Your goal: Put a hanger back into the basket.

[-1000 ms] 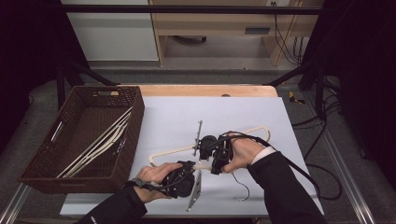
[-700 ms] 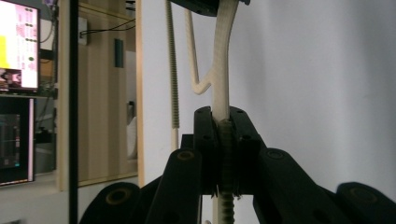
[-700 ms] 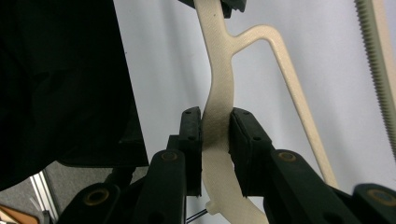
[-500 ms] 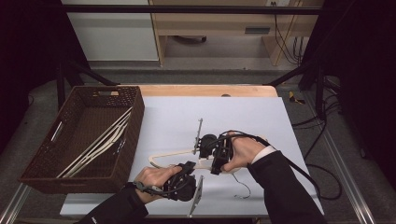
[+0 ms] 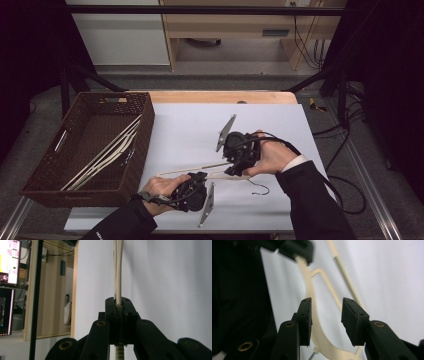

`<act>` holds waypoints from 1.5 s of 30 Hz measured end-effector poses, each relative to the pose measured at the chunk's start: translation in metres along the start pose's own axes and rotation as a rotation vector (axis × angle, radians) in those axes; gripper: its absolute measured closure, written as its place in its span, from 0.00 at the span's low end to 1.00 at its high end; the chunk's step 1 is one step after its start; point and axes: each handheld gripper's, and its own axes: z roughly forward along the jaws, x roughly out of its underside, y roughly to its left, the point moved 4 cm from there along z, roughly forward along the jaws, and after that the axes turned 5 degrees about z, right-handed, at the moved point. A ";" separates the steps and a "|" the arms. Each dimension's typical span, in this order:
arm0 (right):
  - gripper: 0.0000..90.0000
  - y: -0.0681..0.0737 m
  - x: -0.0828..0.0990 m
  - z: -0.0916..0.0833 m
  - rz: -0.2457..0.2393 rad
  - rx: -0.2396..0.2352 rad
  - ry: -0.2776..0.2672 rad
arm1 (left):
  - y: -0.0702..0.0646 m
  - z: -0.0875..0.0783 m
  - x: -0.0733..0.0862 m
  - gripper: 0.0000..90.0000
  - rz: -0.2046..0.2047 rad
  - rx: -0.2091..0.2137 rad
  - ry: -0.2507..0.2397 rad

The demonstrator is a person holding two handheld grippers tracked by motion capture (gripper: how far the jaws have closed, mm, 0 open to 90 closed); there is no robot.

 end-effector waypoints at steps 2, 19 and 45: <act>0.62 -0.008 0.004 -0.010 0.045 0.044 -0.077 | 0.003 -0.001 0.002 0.95 -0.027 -0.001 -0.008; 0.24 -0.090 0.104 -0.048 0.458 0.370 -0.558 | 0.035 -0.023 0.018 0.95 -0.166 0.026 -0.056; 0.07 -0.060 0.177 -0.006 0.610 0.427 -0.853 | 0.094 -0.056 0.068 0.95 -0.557 0.139 -0.238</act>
